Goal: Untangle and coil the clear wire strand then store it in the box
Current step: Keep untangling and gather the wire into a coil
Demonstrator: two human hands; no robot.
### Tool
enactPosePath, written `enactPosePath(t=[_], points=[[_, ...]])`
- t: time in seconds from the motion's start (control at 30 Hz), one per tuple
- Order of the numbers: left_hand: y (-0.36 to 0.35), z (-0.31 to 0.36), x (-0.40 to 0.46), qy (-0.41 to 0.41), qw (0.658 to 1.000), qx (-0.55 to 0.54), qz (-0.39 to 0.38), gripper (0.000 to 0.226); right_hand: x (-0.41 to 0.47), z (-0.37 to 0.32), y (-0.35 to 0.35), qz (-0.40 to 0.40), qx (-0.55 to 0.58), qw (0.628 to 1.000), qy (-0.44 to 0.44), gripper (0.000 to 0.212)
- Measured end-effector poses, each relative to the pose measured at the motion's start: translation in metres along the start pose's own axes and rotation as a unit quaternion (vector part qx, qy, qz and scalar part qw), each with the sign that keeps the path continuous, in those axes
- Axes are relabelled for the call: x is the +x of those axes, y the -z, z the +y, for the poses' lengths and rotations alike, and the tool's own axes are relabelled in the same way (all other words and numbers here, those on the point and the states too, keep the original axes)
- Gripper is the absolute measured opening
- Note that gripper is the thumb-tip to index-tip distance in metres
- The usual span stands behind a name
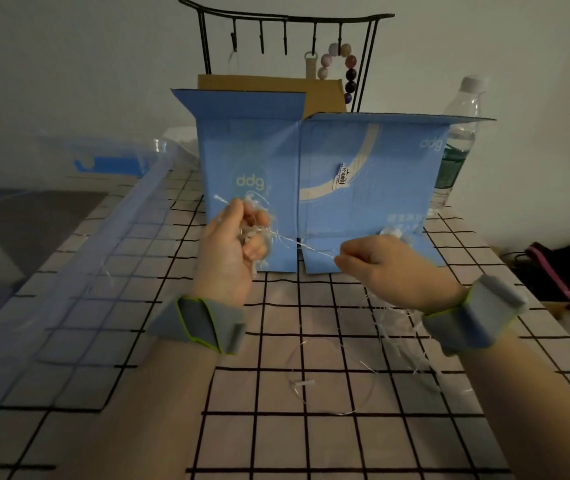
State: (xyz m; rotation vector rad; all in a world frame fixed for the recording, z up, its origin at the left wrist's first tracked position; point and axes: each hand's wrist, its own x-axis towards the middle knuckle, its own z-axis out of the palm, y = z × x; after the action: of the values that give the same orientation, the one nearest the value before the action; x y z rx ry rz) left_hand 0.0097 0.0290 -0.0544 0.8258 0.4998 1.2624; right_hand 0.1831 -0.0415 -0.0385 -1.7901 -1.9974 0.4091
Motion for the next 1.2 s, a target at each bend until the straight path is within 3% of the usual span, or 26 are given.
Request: enactPosePath(t=[0.1,0.23,0.3,0.4,0.5,0.6,0.67,0.77,0.93,1.03,1.13,1.2], points=[[-0.001,-0.001,-0.001,0.001,1.0,0.025,0.0,0.036,0.0,0.003,-0.004,0.016,-0.02,1.0,-0.016,0.038],[0.003,0.0,-0.002,-0.011,0.986,0.166,0.014,0.035,0.002,0.002,0.012,0.107,0.07,0.992,0.012,0.032],[0.004,0.001,-0.003,-0.014,0.961,0.276,0.029,0.033,0.004,0.001,0.023,0.156,0.154,0.976,0.003,0.033],[-0.001,0.002,-0.01,-0.03,0.912,0.409,-0.009,0.039,0.008,-0.003,0.037,0.17,0.284,0.944,-0.014,0.036],[-0.006,0.001,-0.017,-0.007,0.89,0.45,-0.068,0.041,0.013,-0.006,0.044,0.189,0.344,0.919,-0.028,0.041],[-0.007,0.003,-0.018,0.057,0.909,0.392,-0.127,0.032,0.016,0.001,0.043,0.199,0.398,0.894,-0.052,0.04],[-0.005,0.004,-0.016,0.07,0.946,0.283,-0.141,0.03,0.016,0.01,0.039,0.198,0.378,0.902,-0.074,0.039],[-0.001,0.004,-0.009,0.071,0.981,0.152,-0.1,0.043,0.012,0.019,0.026,0.193,0.311,0.925,-0.104,0.044],[0.0,0.006,-0.004,0.098,0.993,0.008,-0.069,0.04,0.011,0.03,0.015,0.141,0.176,0.971,-0.075,0.024],[0.002,0.01,-0.002,0.073,0.995,-0.019,-0.063,0.04,0.012,0.038,0.014,0.079,0.03,0.994,-0.075,0.019],[0.003,0.01,-0.002,0.06,0.996,-0.023,-0.059,0.041,0.017,0.047,0.012,0.029,-0.118,0.983,-0.135,0.022],[0.002,0.01,-0.003,0.052,0.997,-0.023,-0.053,0.041,0.019,0.048,0.009,0.041,-0.147,0.971,-0.184,0.025]])
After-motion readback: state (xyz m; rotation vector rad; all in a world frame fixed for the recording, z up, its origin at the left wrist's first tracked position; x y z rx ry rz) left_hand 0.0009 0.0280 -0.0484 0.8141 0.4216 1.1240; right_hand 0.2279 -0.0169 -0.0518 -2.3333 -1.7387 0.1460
